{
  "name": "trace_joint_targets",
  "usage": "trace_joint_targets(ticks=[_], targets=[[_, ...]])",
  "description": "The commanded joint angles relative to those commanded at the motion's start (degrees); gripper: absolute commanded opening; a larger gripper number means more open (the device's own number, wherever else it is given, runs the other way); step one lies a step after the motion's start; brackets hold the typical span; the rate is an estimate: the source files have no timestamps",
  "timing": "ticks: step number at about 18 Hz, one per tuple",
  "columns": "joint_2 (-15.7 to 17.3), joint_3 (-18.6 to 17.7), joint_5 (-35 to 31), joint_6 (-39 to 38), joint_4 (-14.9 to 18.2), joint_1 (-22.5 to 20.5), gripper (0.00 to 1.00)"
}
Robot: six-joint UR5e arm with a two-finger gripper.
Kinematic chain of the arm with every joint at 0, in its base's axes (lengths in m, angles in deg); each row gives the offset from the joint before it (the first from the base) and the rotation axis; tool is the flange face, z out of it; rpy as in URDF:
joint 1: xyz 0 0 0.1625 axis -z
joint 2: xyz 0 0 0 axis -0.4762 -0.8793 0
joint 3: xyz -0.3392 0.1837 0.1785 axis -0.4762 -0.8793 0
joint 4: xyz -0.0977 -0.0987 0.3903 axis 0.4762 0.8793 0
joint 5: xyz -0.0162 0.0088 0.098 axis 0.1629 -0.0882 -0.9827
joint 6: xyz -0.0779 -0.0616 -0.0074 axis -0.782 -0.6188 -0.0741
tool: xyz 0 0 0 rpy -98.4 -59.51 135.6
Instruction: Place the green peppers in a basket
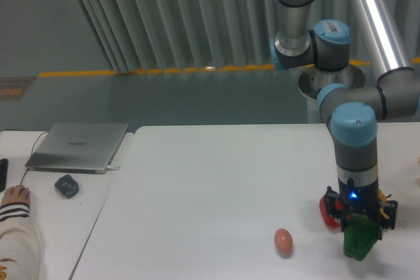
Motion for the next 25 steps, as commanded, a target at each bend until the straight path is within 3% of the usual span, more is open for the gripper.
trace_joint_targets(ticks=[9, 15, 25], targets=[[4.6, -0.6, 5.4, 14.2, 1.1, -10.5, 0.37], [4.7, -0.8, 6.4, 23.5, 3.1, -17.0, 0.38], [4.5, -2.9, 9.5, 39.9, 3.3, -27.1, 0.39]])
